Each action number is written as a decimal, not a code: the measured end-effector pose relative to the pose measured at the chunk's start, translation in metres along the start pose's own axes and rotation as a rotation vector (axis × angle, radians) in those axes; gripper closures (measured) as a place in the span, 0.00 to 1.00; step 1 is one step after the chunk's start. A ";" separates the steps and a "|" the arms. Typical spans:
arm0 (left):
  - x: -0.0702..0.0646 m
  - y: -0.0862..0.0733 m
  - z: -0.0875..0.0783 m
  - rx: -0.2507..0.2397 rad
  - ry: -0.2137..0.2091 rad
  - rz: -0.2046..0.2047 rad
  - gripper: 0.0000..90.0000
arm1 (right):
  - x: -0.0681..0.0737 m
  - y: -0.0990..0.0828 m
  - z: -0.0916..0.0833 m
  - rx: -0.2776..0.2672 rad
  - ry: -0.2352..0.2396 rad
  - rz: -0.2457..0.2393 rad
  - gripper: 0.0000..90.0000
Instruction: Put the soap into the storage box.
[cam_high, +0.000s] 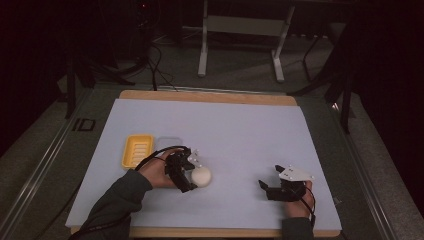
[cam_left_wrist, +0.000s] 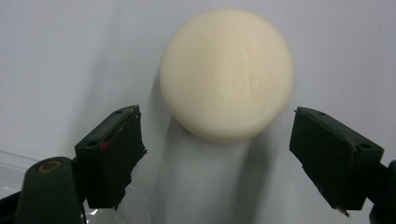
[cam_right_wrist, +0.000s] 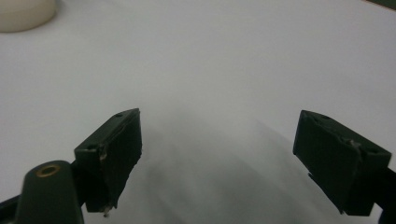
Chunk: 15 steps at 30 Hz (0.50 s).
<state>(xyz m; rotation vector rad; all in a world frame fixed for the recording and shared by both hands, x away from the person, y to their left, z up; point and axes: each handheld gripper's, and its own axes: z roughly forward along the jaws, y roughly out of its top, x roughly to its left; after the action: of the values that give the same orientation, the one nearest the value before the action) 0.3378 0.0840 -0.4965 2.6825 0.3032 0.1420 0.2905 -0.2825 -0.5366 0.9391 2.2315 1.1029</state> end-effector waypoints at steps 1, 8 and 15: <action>0.000 0.001 0.001 0.004 -0.003 0.002 0.20 | 0.000 0.000 0.000 0.000 0.000 0.000 0.17; 0.000 0.003 0.005 0.012 -0.010 0.007 0.20 | 0.000 0.000 0.000 0.000 -0.001 0.001 0.17; -0.002 0.007 0.010 0.036 -0.005 0.020 0.20 | 0.000 0.000 0.000 0.000 0.000 0.000 0.17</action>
<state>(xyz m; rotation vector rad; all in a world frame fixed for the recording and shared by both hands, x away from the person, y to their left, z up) 0.3391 0.0729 -0.5025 2.7213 0.2805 0.1374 0.2905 -0.2825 -0.5366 0.9385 2.2317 1.1030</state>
